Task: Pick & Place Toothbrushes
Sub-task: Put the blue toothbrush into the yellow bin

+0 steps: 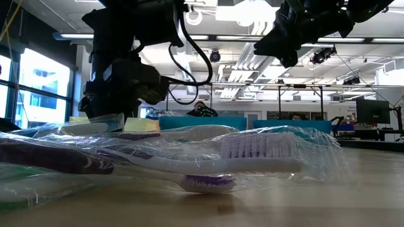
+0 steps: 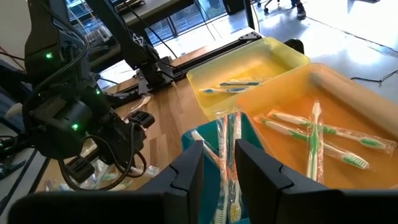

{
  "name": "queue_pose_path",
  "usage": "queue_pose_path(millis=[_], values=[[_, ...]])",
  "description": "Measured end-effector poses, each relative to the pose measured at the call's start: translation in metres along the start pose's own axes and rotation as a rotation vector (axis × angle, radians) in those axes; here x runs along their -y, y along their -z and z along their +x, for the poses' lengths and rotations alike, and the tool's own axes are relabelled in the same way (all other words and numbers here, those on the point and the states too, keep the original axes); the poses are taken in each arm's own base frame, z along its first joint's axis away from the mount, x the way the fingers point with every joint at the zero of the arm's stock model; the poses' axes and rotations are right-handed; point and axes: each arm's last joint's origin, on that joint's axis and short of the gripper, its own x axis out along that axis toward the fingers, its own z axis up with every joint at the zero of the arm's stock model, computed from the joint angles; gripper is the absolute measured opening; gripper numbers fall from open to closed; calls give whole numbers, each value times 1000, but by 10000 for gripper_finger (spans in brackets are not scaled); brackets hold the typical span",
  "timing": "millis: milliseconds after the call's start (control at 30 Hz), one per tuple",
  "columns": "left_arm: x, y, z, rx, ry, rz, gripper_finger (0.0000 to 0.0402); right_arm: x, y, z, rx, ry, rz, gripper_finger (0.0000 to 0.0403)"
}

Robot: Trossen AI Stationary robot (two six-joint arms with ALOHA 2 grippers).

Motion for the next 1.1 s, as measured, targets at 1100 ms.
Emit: queue_pose_path(millis=[1100], values=[[-3, 1, -72, 354, 42, 105, 15, 1, 2, 0, -23, 5, -24, 85]])
